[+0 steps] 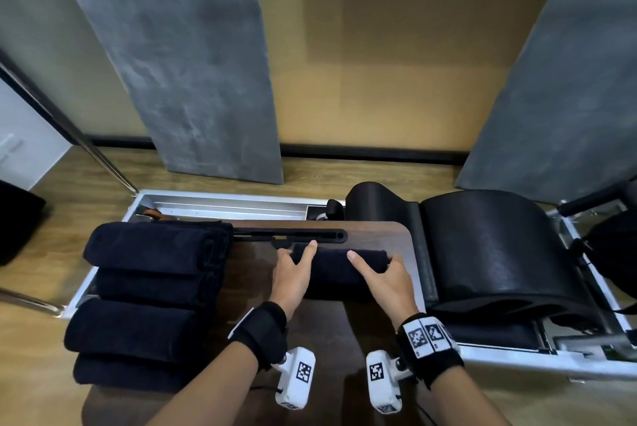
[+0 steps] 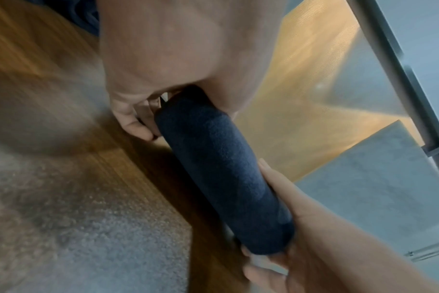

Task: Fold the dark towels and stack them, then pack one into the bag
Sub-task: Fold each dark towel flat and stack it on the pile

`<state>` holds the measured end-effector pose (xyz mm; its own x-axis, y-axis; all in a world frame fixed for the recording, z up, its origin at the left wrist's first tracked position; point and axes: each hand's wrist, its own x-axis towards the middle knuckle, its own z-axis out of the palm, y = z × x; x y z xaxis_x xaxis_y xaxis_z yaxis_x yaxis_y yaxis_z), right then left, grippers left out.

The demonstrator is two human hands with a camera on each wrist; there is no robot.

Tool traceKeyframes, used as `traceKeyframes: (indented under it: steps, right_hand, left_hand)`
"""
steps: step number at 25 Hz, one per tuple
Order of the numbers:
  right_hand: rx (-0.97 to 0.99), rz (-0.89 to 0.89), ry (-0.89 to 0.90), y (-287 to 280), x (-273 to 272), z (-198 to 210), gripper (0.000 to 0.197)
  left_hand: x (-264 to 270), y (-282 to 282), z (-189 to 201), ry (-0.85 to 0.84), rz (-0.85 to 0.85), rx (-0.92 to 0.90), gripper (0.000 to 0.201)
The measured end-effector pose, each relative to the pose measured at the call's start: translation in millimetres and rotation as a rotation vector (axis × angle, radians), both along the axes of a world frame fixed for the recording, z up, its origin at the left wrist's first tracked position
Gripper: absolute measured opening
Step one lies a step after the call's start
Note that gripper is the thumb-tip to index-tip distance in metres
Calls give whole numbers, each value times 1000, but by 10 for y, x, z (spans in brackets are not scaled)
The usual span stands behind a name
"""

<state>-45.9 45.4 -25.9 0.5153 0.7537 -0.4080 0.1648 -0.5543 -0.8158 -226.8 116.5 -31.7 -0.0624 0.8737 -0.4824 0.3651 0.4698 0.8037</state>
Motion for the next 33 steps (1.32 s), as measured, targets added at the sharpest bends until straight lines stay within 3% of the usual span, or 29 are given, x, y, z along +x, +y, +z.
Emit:
traceKeyframes:
  steps: [3, 8, 13, 17, 20, 25, 30, 33]
  right_hand:
    - [197, -199, 440, -116, -18, 109, 62]
    - [438, -316, 534, -360, -199, 432, 54]
    - [579, -239, 421, -543, -799, 851, 38]
    - [611, -139, 369, -551, -1636, 1120, 35]
    - [621, -99, 341, -456, -2323, 1184, 37]
    - [567, -83, 393, -353, -3099, 1058, 40]
    - [468, -140, 198, -344, -3458, 846, 32]
    - [426, -134, 96, -338, -3584, 767, 40]
  left_hand:
    - [11, -108, 115, -165, 29, 43, 51]
    - [-94, -295, 441, -272, 19, 221, 46]
    - [-622, -516, 1019, -216, 34, 464, 43]
    - [-1505, -611, 1320, -135, 135, 632, 42]
    - [-2216, -580, 1376, -164, 252, 764, 39]
    - [-3024, -373, 1278, -168, 366, 680, 49]
    - [-3284, -397, 1000, -139, 270, 585, 38]
    - [-3380, -480, 830, -202, 153, 543, 46]
